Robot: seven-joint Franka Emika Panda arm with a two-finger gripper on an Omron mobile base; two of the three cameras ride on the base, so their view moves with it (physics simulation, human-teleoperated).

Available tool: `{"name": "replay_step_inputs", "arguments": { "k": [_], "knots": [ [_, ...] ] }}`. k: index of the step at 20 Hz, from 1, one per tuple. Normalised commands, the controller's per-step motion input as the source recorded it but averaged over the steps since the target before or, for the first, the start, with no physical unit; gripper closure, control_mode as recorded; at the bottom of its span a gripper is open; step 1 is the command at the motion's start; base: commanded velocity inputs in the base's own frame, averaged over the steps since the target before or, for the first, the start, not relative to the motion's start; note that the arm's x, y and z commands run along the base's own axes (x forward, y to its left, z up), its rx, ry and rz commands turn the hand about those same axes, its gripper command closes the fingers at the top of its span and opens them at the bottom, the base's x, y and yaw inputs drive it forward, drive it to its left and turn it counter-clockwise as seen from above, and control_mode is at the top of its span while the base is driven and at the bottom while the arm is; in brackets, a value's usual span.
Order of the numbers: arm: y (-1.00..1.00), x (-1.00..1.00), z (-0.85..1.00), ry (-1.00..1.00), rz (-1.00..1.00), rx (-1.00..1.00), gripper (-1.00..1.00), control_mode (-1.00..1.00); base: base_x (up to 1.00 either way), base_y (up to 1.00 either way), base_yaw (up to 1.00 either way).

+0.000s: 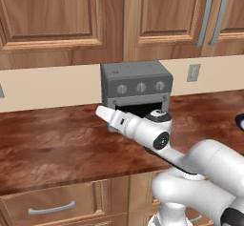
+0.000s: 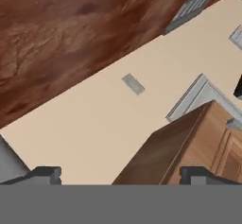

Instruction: Pick up the bagel from the plate, place it on the toaster oven rack, close the door, and set the timer.

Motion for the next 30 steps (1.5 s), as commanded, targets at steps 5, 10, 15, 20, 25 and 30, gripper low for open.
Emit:
{"name": "replay_step_inputs", "arguments": {
  "k": [5,10,15,20,25,30],
  "knots": [
    [0.49,-0.36,1.0,0.3,-0.09,0.36,-1.0,-1.0,0.0,0.0,0.0],
    [0.07,-0.31,0.98,0.53,-0.19,0.47,-1.0,-1.0,0.0,0.0,0.0],
    [0.0,-0.38,0.78,0.6,-0.28,0.5,-1.0,-1.0,0.0,0.0,0.0],
    [-0.01,-0.58,0.88,0.54,-0.31,0.48,-1.0,-1.0,0.0,0.0,0.0],
    [-0.08,-0.65,0.94,0.55,-0.29,0.45,-1.0,-1.0,0.0,0.0,0.0],
    [-0.3,-0.58,0.61,0.61,-0.29,0.34,-1.0,-1.0,0.0,0.0,0.0]
  ]
}}
